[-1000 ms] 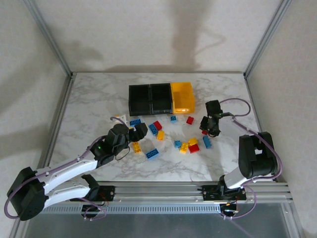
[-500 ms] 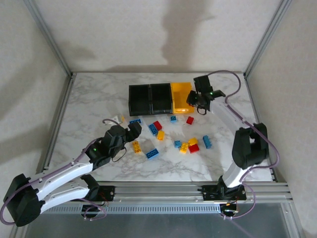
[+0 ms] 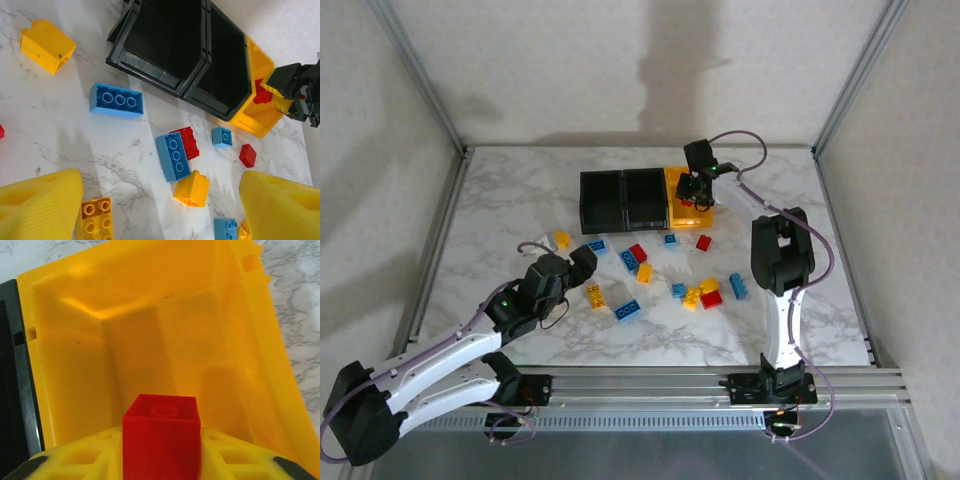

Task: Sort the legos into containers by color
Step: Place the lego in the container, then pick up the lego from the center of the table.

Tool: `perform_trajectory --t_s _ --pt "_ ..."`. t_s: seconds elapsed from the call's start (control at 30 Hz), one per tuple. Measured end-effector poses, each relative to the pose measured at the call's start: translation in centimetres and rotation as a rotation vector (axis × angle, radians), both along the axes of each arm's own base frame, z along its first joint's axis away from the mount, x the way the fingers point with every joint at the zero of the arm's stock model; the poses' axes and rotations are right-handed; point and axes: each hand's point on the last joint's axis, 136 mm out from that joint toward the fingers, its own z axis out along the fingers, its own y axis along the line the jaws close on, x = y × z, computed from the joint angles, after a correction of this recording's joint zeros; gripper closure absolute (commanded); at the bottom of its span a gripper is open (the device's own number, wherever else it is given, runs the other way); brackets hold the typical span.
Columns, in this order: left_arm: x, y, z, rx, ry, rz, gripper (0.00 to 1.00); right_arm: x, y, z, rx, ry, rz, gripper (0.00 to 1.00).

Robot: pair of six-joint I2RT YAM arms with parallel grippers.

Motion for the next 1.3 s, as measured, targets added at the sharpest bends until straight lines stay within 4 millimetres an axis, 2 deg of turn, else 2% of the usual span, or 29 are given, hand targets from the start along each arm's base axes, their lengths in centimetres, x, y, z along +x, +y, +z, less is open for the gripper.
perform_trajectory --t_s 0.17,0.33,0.5,0.6,0.7,0.87,0.93,1.0,1.1,1.3 --pt "0.0 0.1 -0.2 -0.001 0.007 0.006 0.19 0.4 0.2 -0.4 -0.005 0.010 0.000 0.59" --pt "0.0 0.2 -0.2 -0.006 0.011 0.012 0.18 1.0 0.4 0.3 0.003 -0.005 -0.002 0.48" --pt "-0.1 0.4 -0.5 0.000 0.022 0.016 0.18 1.1 0.6 0.9 0.003 -0.019 0.001 0.50" --pt "-0.1 0.3 -0.6 0.002 0.025 0.015 0.17 0.5 0.7 1.6 0.000 -0.026 0.006 0.50" --pt "0.1 0.1 -0.7 0.016 0.037 0.007 0.17 -1.5 0.7 3.6 0.008 -0.048 0.024 0.50" --pt "0.8 -1.4 -0.6 0.040 0.064 -0.056 0.17 -6.3 0.2 8.8 0.047 -0.135 0.064 0.49" --pt "1.2 -2.3 -0.6 0.043 0.074 -0.090 0.18 -8.3 -0.7 10.7 0.062 -0.176 0.072 0.49" --pt "1.5 -3.1 -0.9 0.046 0.087 -0.118 0.19 -10.1 -1.5 11.5 0.068 -0.197 0.075 0.49" --pt "1.9 -4.3 -1.7 0.044 0.110 -0.158 0.22 -12.3 -2.5 11.4 0.069 -0.201 0.078 0.49" --pt "1.9 -6.8 -3.7 0.048 0.162 -0.231 0.22 -16.2 -4.4 8.5 0.047 -0.147 0.076 0.45"
